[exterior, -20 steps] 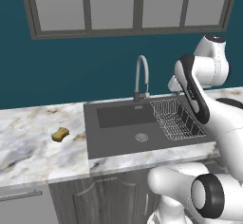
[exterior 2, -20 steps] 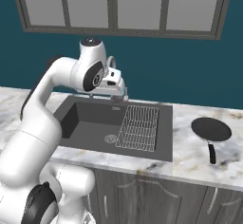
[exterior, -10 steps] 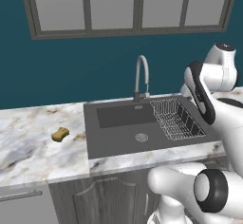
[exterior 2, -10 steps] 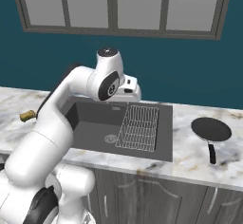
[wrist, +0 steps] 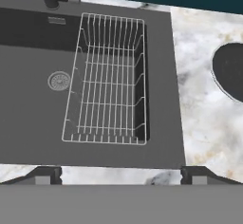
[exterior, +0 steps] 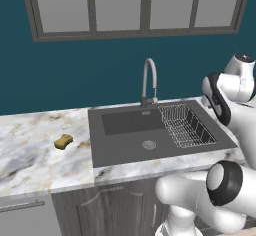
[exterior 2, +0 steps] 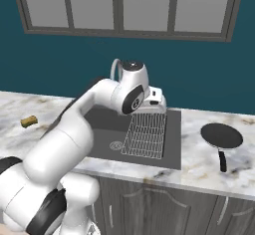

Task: Pick the pan and sponge and place them into the sink. Then turn on the water.

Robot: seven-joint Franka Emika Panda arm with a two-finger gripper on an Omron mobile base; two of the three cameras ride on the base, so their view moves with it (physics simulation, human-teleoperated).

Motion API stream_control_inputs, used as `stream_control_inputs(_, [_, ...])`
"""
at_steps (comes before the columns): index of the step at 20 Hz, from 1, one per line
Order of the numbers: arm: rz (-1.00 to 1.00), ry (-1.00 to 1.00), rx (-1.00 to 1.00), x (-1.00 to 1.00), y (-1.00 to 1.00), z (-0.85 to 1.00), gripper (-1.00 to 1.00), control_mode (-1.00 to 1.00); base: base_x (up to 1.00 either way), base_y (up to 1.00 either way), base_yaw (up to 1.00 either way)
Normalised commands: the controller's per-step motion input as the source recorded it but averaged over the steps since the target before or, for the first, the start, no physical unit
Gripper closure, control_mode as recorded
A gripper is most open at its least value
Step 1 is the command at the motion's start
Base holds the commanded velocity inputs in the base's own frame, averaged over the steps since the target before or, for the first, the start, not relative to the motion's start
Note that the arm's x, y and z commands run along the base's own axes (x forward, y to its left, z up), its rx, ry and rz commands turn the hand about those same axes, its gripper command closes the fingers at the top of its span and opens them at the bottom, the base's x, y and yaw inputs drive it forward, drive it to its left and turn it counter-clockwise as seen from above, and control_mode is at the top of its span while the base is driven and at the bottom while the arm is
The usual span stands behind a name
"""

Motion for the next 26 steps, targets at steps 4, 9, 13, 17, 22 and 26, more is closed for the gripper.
stream_control_inputs(4, [0.00,0.00,0.00,0.11,-0.57,-0.21,-1.00,-1.00,0.00,0.00,0.00])
stream_control_inputs(9, [0.00,0.00,0.00,0.10,-0.60,-0.17,-1.00,-1.00,0.00,0.00,0.00])
stream_control_inputs(13, [0.00,0.00,0.00,0.09,-0.59,-0.21,-1.00,-1.00,0.00,0.00,0.00])
stream_control_inputs(17, [0.00,0.01,0.00,0.16,-0.57,-0.25,-1.00,-1.00,0.00,0.00,0.00])
stream_control_inputs(22, [0.00,0.05,0.00,0.25,-0.52,-0.20,-1.00,-1.00,0.00,0.00,0.00])
stream_control_inputs(26, [0.00,0.03,0.00,0.08,-0.47,-0.07,-1.00,-1.00,0.00,0.00,0.00])
